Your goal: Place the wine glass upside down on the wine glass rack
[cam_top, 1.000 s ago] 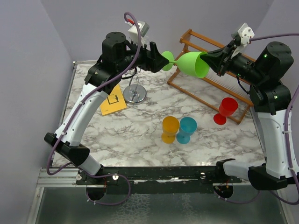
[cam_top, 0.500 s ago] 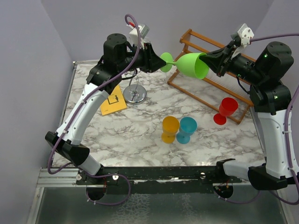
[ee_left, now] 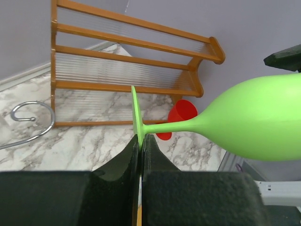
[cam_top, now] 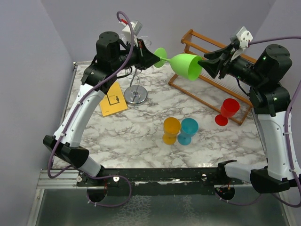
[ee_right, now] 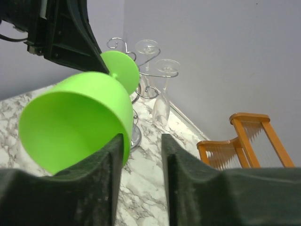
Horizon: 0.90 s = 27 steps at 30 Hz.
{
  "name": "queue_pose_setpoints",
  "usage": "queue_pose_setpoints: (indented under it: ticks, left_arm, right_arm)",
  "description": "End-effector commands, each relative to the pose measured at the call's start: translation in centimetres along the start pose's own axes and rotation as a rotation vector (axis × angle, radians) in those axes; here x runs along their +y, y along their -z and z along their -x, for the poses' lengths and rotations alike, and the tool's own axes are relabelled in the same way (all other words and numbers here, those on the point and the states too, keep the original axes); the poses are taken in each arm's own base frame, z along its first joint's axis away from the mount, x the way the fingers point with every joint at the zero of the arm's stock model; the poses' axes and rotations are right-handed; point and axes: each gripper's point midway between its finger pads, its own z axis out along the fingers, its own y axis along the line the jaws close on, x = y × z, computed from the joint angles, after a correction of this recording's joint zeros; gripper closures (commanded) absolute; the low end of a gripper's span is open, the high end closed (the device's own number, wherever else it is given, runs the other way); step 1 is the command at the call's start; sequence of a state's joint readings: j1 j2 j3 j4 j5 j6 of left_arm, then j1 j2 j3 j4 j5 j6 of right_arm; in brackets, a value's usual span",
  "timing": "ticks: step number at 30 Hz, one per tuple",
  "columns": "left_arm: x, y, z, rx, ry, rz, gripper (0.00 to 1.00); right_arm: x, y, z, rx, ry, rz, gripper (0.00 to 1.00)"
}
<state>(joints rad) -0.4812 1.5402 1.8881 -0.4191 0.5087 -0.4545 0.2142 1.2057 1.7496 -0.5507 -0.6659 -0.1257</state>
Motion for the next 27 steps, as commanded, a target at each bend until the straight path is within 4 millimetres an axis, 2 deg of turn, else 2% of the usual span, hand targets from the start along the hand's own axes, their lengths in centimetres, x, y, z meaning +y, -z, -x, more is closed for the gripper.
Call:
queue_pose_setpoints:
  ticks: [1,4,6,9,11,14,19,23,27]
  left_arm:
    - [-0.6,2.6,2.5,-0.072,-0.067,-0.008,1.00]
    - [0.4,3.4,3.2,-0.090,-0.109,0.025,1.00]
    - [1.3,4.1,3.9,-0.112,-0.149,0.063,1.00]
    - [2.6,5.5,5.3,-0.139,-0.228,0.137,1.00]
    - [3.5,6.6,6.4,-0.162,-0.293,0.207,1.00]
    - [4.5,8.9,8.5,-0.199,-0.411,0.326,1.00]
    - [6.2,13.3,11.3,-0.217,-0.613,0.561,1.00]
    - [6.7,17.3,13.4,-0.248,-0.677,0.716,1.00]
    - [6.3,20.5,15.0,-0.282,-0.706,0.799,1.00]
  right_arm:
    - [-0.7,0.7,0.8,-0.026,0.054,-0.053,0.55]
    - [-0.7,0.9,0.7,-0.020,0.063,-0.063,0.40]
    - [-0.6,1.2,0.5,-0.019,0.070,-0.067,0.24]
    - [-0.8,1.5,0.0,-0.001,0.098,-0.086,0.13]
    - [-1.2,1.7,-0.6,0.013,0.123,-0.108,0.11]
    - [-1.5,1.4,-2.8,0.056,0.166,-0.108,0.09]
    - [-2.1,0.6,-9.3,0.166,0.210,-0.094,0.08]
    - [-1.7,0.6,-12.6,0.199,0.216,-0.082,0.08]
    - [-0.2,0.6,-15.1,0.192,0.189,-0.039,0.08]
